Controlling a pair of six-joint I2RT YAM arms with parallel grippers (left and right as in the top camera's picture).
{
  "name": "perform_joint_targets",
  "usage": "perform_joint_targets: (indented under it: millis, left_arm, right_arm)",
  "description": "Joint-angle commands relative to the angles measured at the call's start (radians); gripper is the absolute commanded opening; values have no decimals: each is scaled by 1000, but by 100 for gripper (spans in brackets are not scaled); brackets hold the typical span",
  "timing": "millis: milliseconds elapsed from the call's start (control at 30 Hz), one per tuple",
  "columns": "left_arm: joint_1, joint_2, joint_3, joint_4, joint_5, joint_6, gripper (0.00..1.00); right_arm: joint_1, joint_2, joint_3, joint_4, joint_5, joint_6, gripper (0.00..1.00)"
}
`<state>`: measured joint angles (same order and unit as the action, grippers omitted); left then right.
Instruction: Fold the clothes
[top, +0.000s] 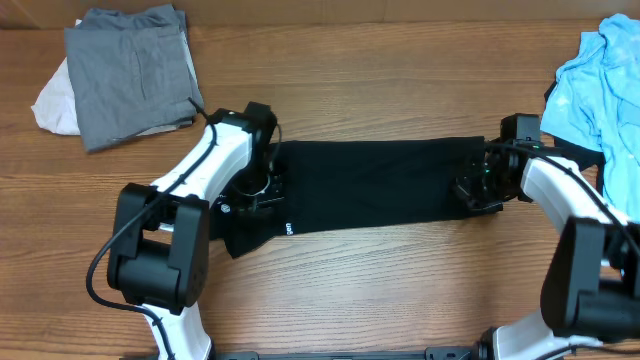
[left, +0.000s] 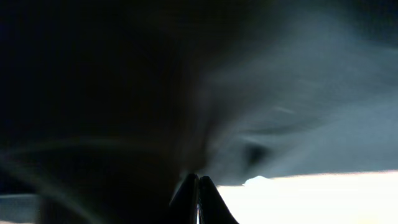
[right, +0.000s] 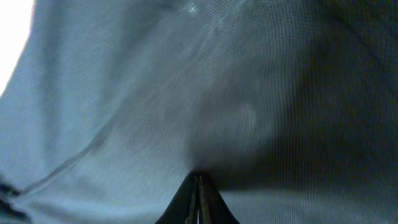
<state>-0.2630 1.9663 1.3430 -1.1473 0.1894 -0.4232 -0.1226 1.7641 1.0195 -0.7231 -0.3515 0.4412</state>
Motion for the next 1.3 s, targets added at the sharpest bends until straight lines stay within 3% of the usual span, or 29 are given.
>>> perform_joint_targets:
  millis: [0, 200, 367, 800, 1000, 1167, 1233, 1267]
  left_arm:
    - [71, 3, -28, 11, -113, -34, 5]
    - [183, 3, -35, 26, -134, -25, 8]
    - [248, 3, -68, 54, -133, -18, 10]
    - [456, 3, -108, 80, -198, -19, 7]
    - [592, 3, -90, 82, -145, 21, 4]
    - [583, 0, -22, 43, -83, 54, 4]
    - [568, 0, 15, 17, -84, 54, 4]
    - [563, 0, 28, 6, -84, 54, 4]
  right_arm:
    - [6, 61, -8, 40, -1, 3, 4]
    - [6, 85, -8, 87, -1, 10, 4]
    - [5, 85, -8, 88, 126, 114, 4]
    - [3, 81, -2, 60, 142, 165, 4]
    - [12, 16, 10, 21, 141, 174, 4]
    - [18, -128, 11, 13, 111, 184, 4]
    - [18, -189, 21, 3, 113, 182, 10]
    - [18, -216, 30, -2, 116, 180, 18]
